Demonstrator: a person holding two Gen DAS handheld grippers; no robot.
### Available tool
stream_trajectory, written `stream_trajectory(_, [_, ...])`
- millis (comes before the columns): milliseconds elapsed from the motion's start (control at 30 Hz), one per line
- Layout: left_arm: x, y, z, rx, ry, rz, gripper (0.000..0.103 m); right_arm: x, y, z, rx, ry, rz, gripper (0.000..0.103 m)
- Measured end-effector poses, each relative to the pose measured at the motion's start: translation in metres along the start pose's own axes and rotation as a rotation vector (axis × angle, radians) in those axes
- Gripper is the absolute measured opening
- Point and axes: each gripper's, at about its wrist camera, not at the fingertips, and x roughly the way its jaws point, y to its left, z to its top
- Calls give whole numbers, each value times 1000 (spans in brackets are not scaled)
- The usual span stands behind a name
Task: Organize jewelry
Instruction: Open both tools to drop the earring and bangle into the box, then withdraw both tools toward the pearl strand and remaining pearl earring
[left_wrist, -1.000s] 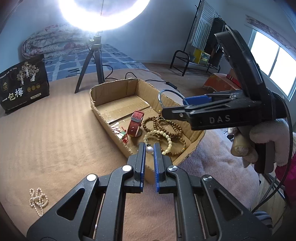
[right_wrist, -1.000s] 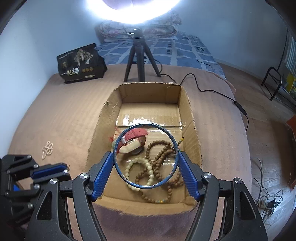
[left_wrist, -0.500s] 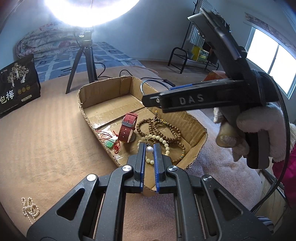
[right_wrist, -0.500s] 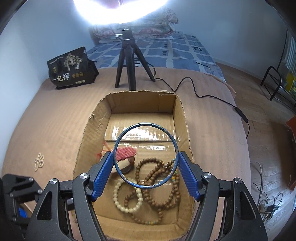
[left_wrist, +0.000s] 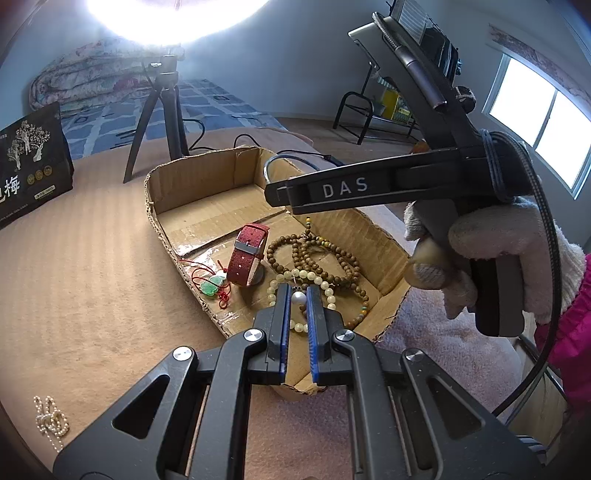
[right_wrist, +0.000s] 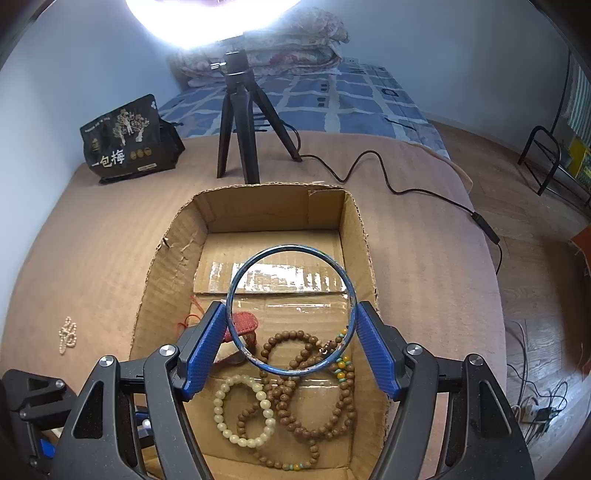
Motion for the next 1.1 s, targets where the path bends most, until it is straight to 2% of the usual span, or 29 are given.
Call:
stream_trajectory(333, [0, -1, 1, -4, -5, 4, 8, -3, -3, 0, 23, -21, -11, 71])
stream_trajectory(433, [1, 0, 1, -12, -9, 13, 40, -4, -5, 0, 25, -26, -3, 75])
stream_trajectory(467, [0, 1, 1, -15, -16, 15, 41, -4, -5, 0, 24, -29, -2, 78])
stream_trajectory(833, [-7, 3, -1, -26, -15, 21, 41, -13, -1, -2, 31, -34, -4, 80])
stream_trajectory(1100, [-25, 6, -4, -36, -28, 25, 41, -34, 3, -2, 31, -57, -21, 80])
